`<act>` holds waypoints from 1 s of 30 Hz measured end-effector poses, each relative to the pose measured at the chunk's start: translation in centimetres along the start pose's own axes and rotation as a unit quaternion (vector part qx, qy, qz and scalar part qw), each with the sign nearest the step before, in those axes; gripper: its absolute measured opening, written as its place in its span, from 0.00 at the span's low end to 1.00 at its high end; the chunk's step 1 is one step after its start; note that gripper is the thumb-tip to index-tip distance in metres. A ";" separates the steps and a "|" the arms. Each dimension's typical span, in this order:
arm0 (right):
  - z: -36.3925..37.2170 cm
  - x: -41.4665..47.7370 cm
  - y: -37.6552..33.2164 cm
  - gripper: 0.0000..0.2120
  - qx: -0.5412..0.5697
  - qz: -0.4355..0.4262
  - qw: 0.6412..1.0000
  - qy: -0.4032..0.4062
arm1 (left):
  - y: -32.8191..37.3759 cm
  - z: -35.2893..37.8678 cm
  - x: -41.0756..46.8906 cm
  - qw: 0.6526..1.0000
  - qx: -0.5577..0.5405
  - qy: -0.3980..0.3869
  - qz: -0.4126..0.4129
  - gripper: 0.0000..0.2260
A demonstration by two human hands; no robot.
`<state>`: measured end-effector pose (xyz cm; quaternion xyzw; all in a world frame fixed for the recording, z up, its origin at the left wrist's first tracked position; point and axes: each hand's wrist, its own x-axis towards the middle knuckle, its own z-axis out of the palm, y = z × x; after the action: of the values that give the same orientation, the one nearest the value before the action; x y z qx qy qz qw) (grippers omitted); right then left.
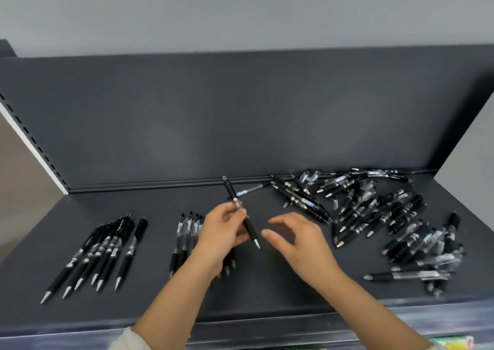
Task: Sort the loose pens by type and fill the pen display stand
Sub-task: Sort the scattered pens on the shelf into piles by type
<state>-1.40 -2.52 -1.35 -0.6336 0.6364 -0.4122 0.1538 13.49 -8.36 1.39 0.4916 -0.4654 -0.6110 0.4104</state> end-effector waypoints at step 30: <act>3.0 7.7 -7.2 0.05 0.202 0.069 0.977 -0.023 | 0.0 -20.7 -3.0 0.816 0.497 0.264 0.128 0.14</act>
<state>4.45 -9.64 4.52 -0.5536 0.5785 -0.5058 0.3210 34.41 -8.87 0.32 0.7075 -0.6381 -0.0849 0.2915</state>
